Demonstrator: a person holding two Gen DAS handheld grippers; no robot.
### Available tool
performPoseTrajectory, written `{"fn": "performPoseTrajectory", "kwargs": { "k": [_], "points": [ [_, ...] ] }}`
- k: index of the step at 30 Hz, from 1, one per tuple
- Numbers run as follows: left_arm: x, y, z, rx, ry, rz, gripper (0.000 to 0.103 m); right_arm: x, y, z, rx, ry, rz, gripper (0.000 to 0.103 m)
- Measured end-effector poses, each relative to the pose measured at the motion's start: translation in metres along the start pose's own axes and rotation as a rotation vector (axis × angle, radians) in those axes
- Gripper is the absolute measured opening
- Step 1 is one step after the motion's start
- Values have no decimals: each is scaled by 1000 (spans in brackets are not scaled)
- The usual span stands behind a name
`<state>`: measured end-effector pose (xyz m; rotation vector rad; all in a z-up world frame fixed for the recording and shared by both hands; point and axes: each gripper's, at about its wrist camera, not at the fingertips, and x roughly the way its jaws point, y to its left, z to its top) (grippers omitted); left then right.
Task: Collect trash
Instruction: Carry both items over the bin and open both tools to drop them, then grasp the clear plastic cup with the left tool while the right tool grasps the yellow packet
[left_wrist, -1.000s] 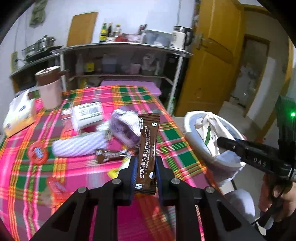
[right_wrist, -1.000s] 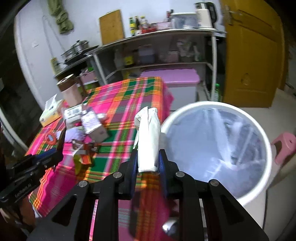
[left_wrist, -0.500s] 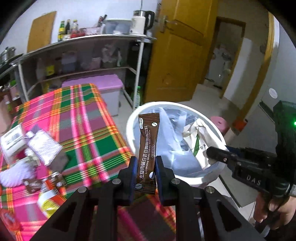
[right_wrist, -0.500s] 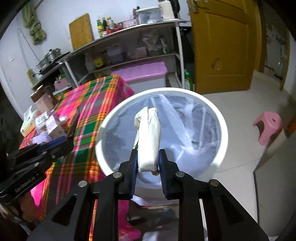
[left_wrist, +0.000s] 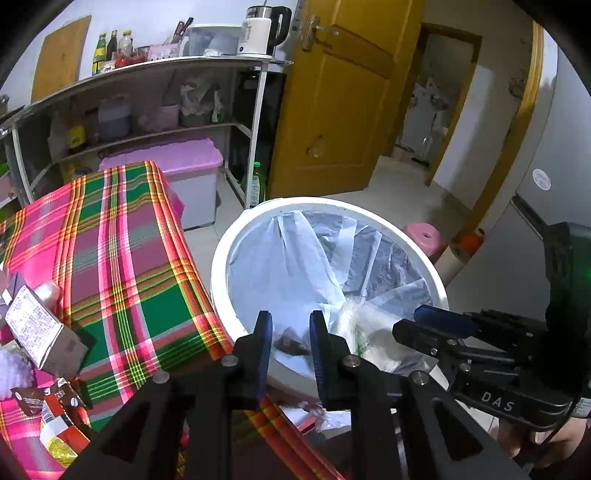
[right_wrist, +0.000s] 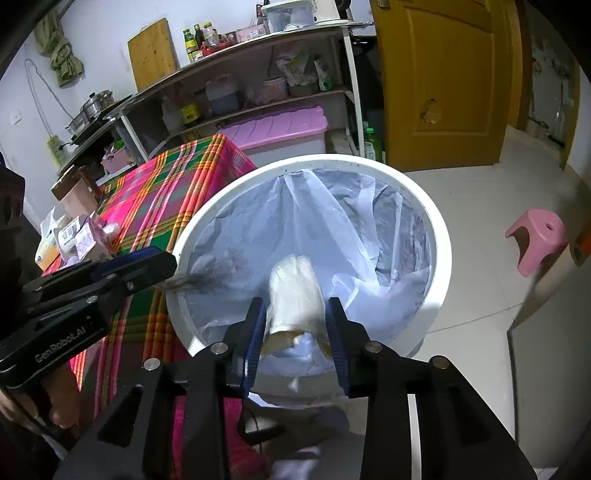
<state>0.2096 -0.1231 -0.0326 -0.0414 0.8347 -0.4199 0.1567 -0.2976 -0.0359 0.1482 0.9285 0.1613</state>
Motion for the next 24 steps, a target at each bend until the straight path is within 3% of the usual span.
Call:
{"fn": "performPoseTrajectory", "kwargs": {
  "k": [2,11,24],
  "points": [
    [-1,1,0,-3,-4,-3,26,-1,0,0,0,-5,0,35],
    [-23,2,-10,-19,-41,6,26,-16,9,-4,-6,-44,15,35],
    [-78,22,-47,-71,-96,91,26,-33,56,-20,-97,-57,118,35]
  ]
}}
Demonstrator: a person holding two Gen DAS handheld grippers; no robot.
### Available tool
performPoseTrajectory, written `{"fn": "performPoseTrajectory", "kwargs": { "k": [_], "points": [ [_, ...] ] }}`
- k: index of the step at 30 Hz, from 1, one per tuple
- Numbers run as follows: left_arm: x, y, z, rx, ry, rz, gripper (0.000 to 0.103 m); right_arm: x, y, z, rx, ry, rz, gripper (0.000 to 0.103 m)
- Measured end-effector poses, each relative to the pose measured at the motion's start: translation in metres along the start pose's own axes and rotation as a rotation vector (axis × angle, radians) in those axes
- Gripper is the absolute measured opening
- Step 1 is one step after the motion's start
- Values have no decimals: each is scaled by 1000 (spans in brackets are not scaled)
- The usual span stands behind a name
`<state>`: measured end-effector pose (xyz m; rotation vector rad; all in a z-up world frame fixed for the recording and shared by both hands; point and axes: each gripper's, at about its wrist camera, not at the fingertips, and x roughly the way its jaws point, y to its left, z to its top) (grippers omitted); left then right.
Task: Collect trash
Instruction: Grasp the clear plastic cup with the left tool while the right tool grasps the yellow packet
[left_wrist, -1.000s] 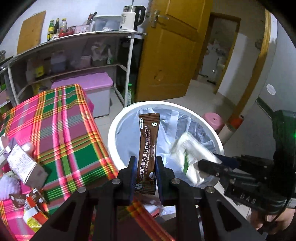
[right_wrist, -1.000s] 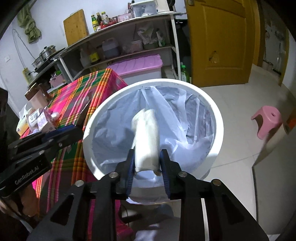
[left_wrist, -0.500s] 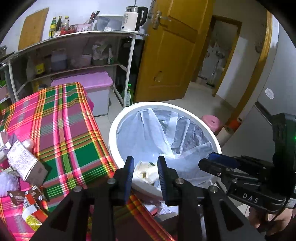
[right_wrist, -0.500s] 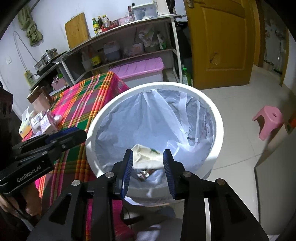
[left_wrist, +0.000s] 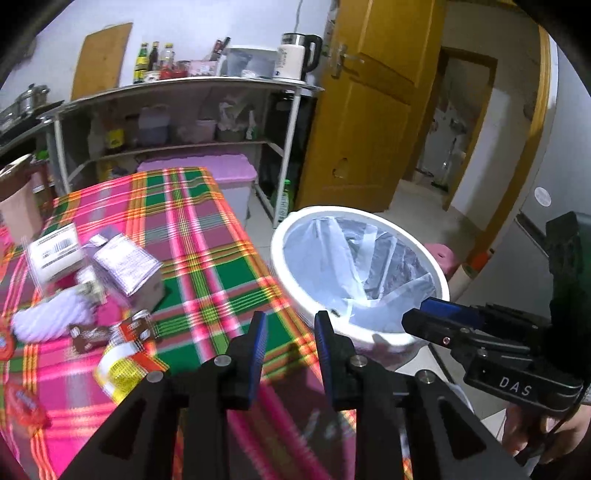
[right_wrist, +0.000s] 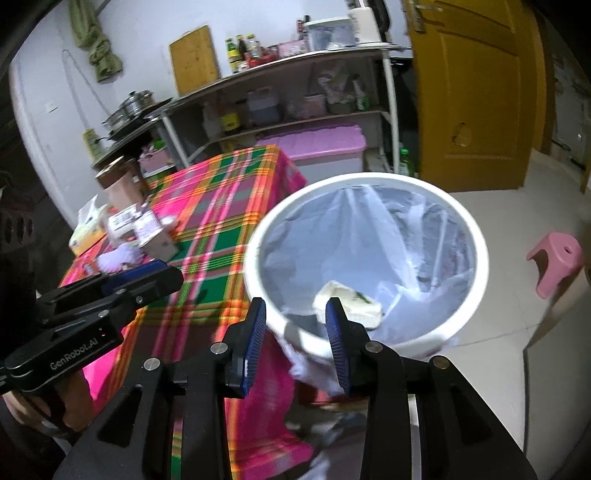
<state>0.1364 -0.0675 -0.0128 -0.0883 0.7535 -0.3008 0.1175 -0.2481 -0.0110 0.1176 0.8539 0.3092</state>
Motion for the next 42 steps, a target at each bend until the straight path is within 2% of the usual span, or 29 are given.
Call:
{"fn": "performPoseTrajectory", "kwargs": {
  "k": [2,4,6,18,26,29,37,42],
  "points": [
    [-8,6,-6,-10,-3,16,26,0,9,-2,-17,3,20,35],
    [-16,12,-11,-21,-8,31,26,2,20,-4,-37,8,42,44],
    [-24,19,-18,-33,-13,52,26,2,30,-7,-51,10,65,47],
    [-61,72,-48,-124,-34,167,27,13,77,-11,-130,37,138,47],
    [-85,108,-60,-185,-69,248,42,32,108,-11,-194,65,183,49],
    [-93,124,-64,-212,-86,285,49,40,118,-10,-211,79,202,53],
    [-104,169,-72,-278,-100,364,54,64,140,-3,-250,97,214,53],
    [-94,184,-77,-298,-71,365,56,81,148,4,-266,111,208,53]
  ]
}}
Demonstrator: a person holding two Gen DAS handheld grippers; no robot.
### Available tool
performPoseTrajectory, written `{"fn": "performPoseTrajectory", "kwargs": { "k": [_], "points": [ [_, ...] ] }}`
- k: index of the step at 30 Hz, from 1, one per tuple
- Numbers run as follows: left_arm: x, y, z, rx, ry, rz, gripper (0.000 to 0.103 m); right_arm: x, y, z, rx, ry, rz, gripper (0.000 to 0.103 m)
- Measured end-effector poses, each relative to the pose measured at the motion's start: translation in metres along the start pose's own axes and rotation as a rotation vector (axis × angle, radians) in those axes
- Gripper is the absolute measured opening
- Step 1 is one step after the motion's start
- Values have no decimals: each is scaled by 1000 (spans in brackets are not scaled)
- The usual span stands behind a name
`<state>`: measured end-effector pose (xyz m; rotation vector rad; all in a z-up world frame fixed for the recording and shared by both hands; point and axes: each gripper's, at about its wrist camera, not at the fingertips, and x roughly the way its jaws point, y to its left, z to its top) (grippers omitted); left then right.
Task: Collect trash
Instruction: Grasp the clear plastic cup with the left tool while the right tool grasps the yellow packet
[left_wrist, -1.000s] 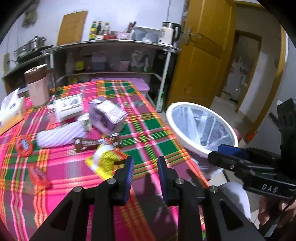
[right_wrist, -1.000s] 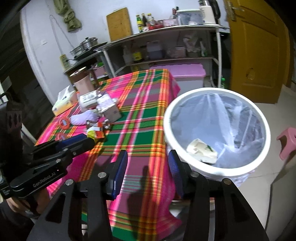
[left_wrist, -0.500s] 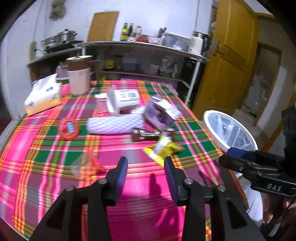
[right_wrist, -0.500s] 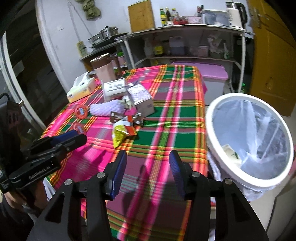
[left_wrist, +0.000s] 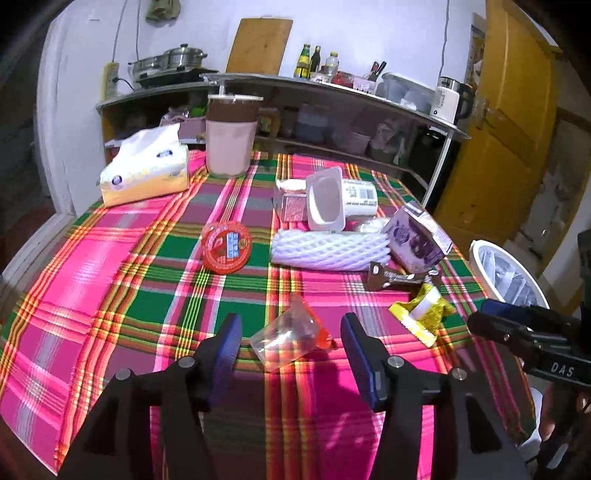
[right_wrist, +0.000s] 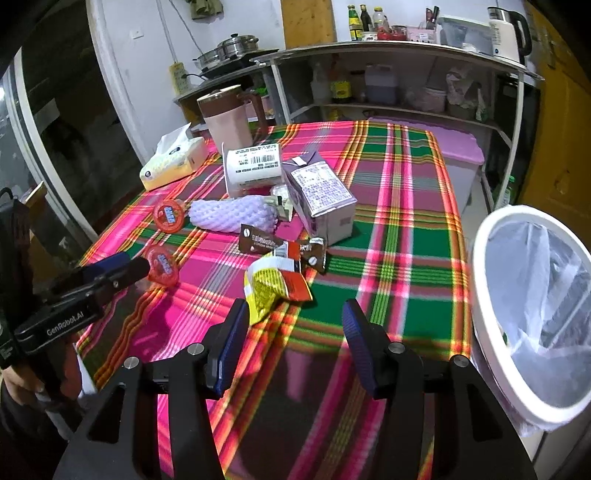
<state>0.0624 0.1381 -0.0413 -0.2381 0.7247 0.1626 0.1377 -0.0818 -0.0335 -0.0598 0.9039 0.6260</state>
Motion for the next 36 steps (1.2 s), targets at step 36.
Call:
{"fn": "performPoseTrajectory", "kwargs": {
  "k": [36],
  "points": [
    [16,-18,-3,-2,53,-33,52,11,9,8,-11,4,9,33]
  ]
}}
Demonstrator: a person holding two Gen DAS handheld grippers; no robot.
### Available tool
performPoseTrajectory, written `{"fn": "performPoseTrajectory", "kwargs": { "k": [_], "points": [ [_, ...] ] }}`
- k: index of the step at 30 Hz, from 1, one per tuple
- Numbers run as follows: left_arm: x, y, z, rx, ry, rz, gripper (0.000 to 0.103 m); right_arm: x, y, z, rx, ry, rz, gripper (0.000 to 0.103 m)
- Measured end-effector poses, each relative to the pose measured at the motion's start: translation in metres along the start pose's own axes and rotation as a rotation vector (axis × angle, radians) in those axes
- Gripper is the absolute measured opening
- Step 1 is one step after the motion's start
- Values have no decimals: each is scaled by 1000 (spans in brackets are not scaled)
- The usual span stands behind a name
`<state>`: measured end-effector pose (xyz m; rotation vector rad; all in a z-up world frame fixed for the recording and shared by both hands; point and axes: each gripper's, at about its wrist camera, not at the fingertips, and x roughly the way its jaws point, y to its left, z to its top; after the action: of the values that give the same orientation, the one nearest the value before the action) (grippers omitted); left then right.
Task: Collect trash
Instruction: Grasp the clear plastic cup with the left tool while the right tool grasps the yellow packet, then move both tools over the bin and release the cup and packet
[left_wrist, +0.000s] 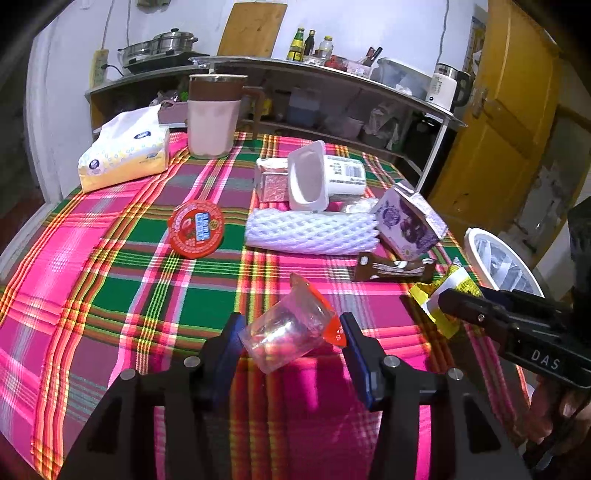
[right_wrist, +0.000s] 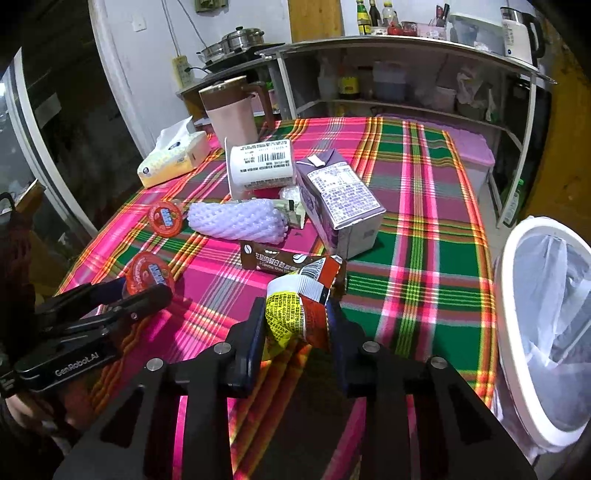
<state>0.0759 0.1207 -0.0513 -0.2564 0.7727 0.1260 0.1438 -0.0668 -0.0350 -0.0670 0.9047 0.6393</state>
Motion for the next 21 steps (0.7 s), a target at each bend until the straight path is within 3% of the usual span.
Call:
{"fn": "performPoseTrajectory", "kwargs": {
  "k": [21],
  "points": [
    [-20,-77,3,114,-17,-119,52,-73,-38,-25,80,-98,-82,32]
  ]
}}
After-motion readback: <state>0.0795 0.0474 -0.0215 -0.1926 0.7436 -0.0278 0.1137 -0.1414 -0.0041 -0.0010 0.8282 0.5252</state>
